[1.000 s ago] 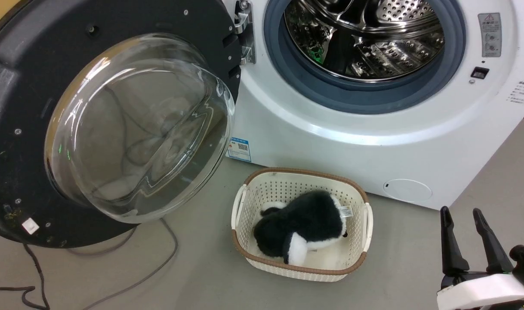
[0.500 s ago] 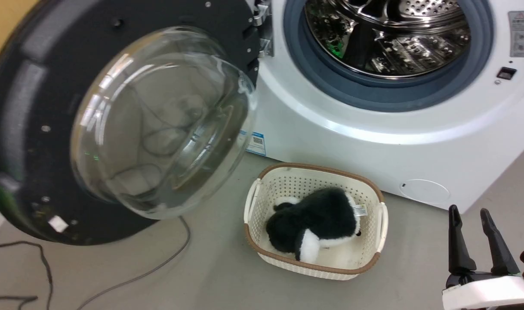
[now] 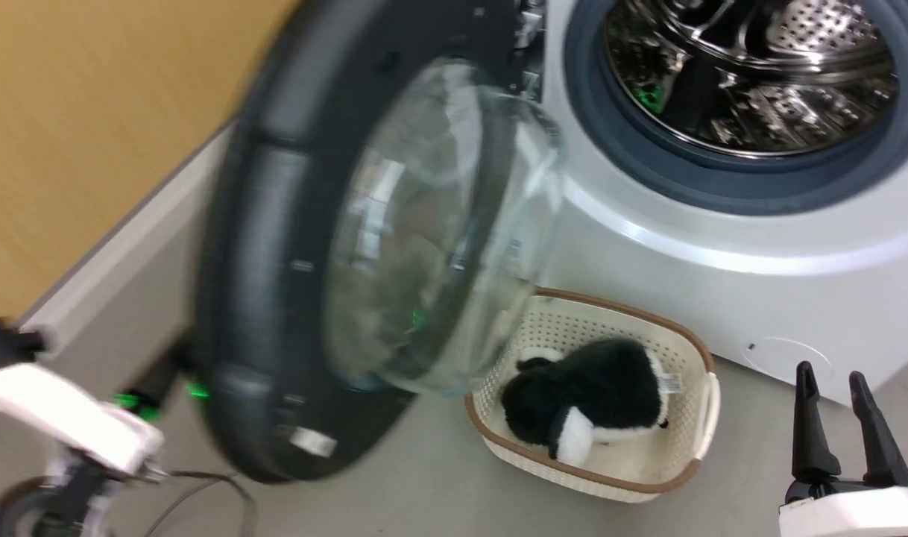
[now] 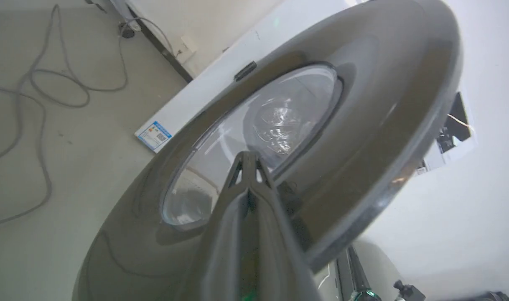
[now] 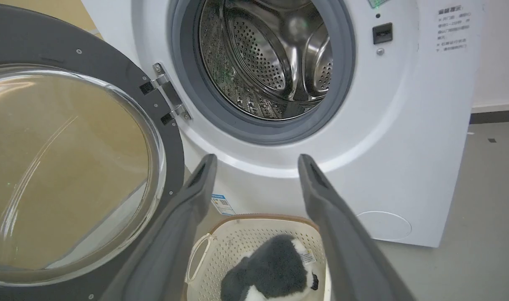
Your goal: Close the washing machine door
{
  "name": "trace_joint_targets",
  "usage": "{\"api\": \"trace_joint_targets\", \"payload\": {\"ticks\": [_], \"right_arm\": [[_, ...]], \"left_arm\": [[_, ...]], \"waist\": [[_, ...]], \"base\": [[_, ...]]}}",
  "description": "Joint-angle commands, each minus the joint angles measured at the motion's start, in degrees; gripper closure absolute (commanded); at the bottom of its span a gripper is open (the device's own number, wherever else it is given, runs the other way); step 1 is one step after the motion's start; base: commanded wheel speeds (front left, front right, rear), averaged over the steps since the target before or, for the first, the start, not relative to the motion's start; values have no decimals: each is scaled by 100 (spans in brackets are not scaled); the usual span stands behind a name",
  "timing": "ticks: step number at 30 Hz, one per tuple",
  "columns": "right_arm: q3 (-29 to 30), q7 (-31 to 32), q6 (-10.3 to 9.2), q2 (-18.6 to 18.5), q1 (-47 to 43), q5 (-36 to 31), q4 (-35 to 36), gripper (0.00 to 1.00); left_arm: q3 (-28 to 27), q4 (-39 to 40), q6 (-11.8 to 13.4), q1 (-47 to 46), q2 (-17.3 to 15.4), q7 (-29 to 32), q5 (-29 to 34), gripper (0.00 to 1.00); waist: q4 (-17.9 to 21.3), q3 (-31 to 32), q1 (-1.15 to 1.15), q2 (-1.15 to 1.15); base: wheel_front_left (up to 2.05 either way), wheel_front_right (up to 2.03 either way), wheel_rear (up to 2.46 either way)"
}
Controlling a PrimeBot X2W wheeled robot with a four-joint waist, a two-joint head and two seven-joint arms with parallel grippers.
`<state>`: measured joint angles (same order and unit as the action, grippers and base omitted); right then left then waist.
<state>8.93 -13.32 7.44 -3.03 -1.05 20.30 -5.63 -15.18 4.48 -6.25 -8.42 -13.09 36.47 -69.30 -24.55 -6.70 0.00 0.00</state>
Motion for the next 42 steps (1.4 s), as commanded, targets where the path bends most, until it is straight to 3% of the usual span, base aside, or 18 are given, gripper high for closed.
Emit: {"api": "trace_joint_targets", "payload": {"ticks": [1,7,14,21,32,42], "right_arm": [[16,-70,4,14,-84,99,-29,0],[4,-142,4,15,-43,156,-78,0],[121,-168,5,15,-10,72,-165,0],[129,-168,5,15,134,-25,-107,0],[162,-168,5,15,366,-287,103,0],[79,-168,5,15,437,-365,208,0]], "left_arm": [[266,272,-72,135,68,143,-183,100],[1488,1209,-110,310,146,247,-494,100],[2912,1145,-124,-148,481,-270,-696,100],[3983,521,-124,-682,662,-1265,-630,100],[5081,-729,-124,-1754,631,-3024,-404,100],[5955,-2497,-124,-2595,725,-4322,-155,100]], "waist": [[-116,34,0,0],[-227,96,0,0],[-13,152,0,0],[641,77,0,0],[1844,-159,0,0],[2374,-232,0,0]], "base": [[0,0,0],[0,0,0],[0,0,0],[0,0,0],[0,0,0],[0,0,0]]}}
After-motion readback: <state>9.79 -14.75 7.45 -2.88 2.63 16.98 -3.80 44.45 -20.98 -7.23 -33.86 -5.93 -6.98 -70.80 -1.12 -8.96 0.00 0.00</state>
